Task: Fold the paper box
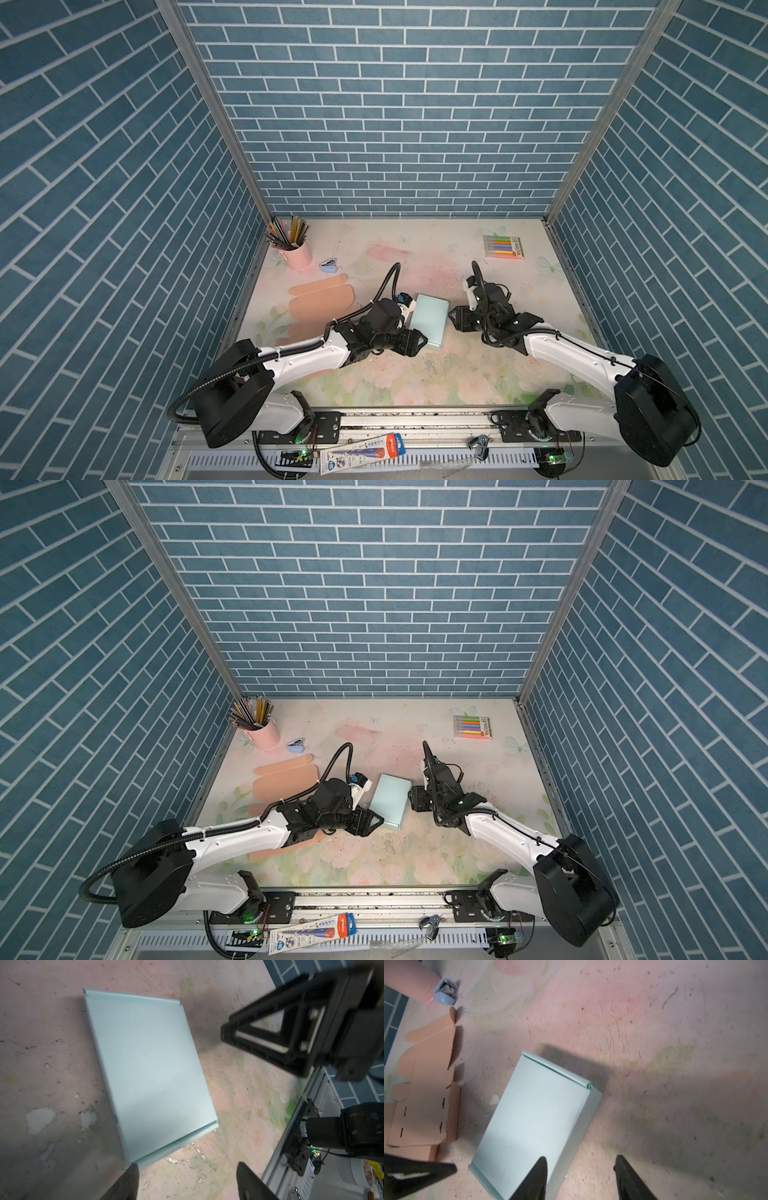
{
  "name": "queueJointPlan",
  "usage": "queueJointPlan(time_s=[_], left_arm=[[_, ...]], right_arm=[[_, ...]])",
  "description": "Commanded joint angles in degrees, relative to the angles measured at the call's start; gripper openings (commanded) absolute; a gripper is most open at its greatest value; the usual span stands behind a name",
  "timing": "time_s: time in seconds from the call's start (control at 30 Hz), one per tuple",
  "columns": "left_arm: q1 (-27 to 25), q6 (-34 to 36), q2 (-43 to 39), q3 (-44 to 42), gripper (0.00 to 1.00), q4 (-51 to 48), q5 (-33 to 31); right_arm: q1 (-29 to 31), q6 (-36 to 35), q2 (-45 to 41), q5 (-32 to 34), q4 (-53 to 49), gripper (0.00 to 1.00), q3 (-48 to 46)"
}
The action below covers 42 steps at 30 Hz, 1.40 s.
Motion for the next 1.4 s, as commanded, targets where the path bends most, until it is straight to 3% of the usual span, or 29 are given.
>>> queueJointPlan(time_s=[0.0, 0.23, 0.6, 1.1, 1.37], left_arm=[[-2.66, -0.05, -1.07, 0.81, 0.74, -3.21, -2.37], [-7.07, -4.05, -0.08, -2.12, 0.74, 8.18, 1.05], [-7.54, -7.62, 6.65, -1.88, 0.73, 15.95, 1.95], [-2.95, -8.37, 11.99, -0.74, 0.72, 21.06, 2.83], [2.41, -7.33, 13.12, 0.32, 0.72, 21.45, 6.38]], right_arm=[[-2.43, -6.02, 4.01, -5.37, -1.19, 0.6, 4.34], [-5.17, -9.05, 16.0, -14.19, 1.43, 0.71, 14.06], [-6.53, -10.91, 30.59, -19.49, 2.35, 0.72, 23.55], [-6.88, -11.77, 29.79, -20.69, 2.55, 0.68, 20.2], [-7.22, -11.29, 26.89, -19.64, 3.22, 0.66, 16.5]])
